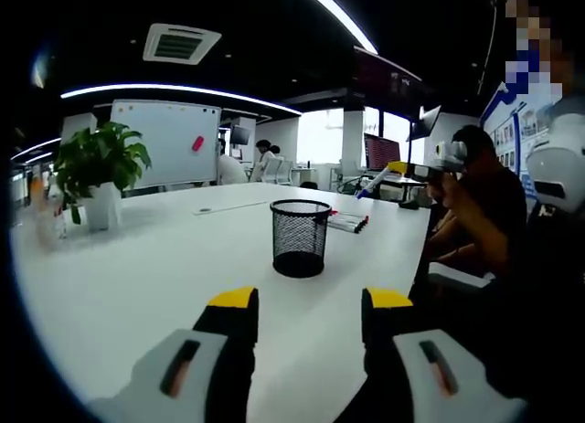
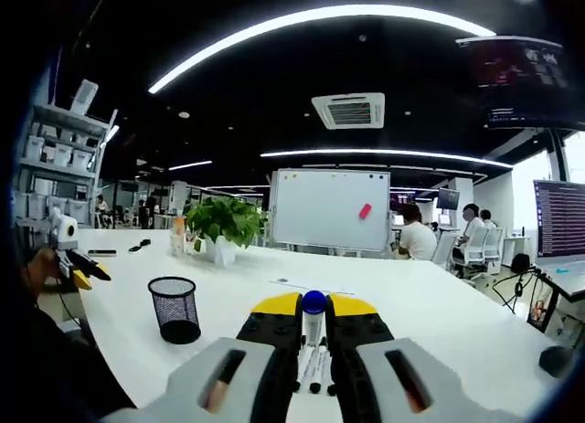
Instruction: Pick up the whiteboard markers from the pen holder and place them facing the whiteboard neatly
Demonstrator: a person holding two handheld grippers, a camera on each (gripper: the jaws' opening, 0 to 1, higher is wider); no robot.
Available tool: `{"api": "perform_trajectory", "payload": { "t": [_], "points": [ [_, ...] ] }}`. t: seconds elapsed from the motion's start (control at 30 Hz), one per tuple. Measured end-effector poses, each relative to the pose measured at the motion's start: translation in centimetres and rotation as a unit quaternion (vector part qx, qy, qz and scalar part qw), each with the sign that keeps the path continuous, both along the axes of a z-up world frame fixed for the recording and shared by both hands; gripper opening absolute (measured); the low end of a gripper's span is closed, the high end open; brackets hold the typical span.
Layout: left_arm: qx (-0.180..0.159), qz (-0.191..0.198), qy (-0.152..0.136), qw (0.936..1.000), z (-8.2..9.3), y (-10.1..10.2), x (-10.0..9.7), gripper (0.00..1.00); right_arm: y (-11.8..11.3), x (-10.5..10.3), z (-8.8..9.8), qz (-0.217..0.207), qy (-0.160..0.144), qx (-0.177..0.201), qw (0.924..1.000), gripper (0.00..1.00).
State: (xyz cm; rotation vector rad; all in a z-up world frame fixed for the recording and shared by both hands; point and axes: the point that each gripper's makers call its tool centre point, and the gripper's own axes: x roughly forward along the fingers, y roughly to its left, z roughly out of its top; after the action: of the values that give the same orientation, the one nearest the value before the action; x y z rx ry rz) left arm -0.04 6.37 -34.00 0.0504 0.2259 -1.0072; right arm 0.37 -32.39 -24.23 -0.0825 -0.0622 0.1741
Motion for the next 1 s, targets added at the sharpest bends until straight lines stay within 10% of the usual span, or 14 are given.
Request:
{"api": "perform_trajectory", "payload": {
  "t": [1.0],
  "points": [
    [0.003,-0.002,-0.001,1.0,0.1,-0.2,0.1,0.46,-3.7,-0.7,0.2,-0.052,-0.008,-0.002,0.9986,0.13]
  ]
}}
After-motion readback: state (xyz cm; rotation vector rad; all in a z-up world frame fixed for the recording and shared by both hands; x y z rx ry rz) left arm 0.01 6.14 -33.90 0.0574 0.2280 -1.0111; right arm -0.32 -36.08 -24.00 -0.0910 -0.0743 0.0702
